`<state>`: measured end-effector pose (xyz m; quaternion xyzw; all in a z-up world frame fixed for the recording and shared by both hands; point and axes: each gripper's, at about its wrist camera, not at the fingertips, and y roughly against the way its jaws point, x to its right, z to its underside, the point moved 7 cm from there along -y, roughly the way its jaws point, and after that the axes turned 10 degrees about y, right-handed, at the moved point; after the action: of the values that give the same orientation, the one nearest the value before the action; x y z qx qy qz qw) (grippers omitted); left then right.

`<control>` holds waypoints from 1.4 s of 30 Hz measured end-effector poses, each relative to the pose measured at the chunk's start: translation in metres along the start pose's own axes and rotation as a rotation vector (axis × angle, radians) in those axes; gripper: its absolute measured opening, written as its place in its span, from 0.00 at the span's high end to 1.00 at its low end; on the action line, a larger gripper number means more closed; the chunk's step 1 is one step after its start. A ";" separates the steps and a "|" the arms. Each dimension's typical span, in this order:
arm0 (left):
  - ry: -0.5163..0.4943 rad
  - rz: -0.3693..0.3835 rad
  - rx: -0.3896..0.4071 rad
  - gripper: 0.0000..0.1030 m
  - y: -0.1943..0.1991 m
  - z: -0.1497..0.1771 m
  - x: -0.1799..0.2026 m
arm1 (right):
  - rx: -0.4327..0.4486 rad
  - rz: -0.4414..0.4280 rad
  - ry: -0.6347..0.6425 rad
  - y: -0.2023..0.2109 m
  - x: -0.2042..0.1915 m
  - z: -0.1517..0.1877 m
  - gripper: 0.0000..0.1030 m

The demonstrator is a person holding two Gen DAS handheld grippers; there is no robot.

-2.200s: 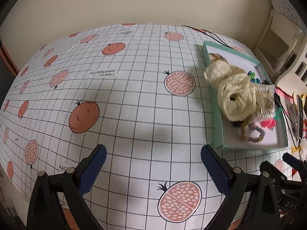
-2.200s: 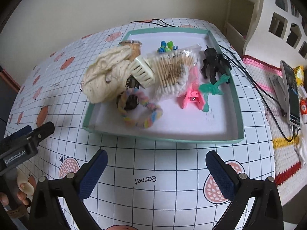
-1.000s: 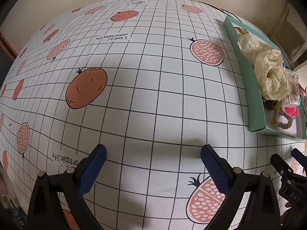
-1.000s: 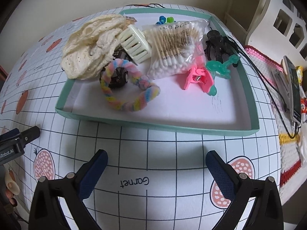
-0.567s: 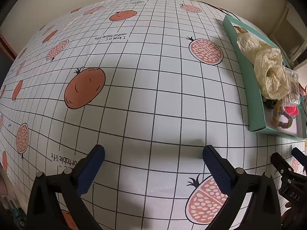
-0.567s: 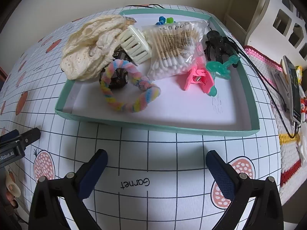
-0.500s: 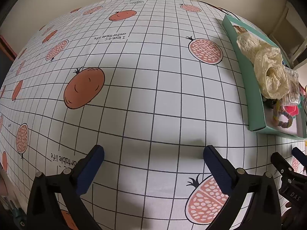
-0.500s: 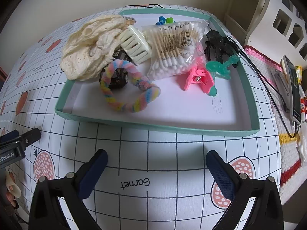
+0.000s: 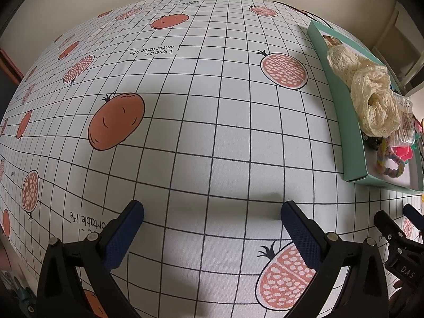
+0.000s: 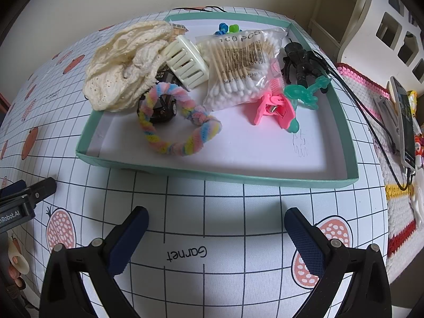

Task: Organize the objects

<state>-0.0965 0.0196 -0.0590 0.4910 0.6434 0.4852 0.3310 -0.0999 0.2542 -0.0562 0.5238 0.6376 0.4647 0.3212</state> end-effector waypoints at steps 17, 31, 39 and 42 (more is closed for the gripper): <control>-0.002 0.001 0.000 0.00 -0.001 -0.001 -0.001 | 0.001 0.000 0.000 0.001 0.001 0.003 0.00; -0.004 0.001 0.000 0.00 -0.002 -0.003 -0.002 | 0.001 -0.001 0.001 0.001 0.001 0.005 0.00; -0.005 0.002 0.000 0.00 -0.001 -0.002 0.000 | 0.001 -0.001 0.001 0.002 0.001 0.006 0.00; -0.005 0.002 0.000 0.00 -0.001 -0.001 0.000 | 0.001 -0.001 0.001 0.002 0.001 0.007 0.00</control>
<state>-0.0980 0.0190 -0.0594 0.4927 0.6421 0.4844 0.3323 -0.0937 0.2570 -0.0569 0.5236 0.6381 0.4645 0.3207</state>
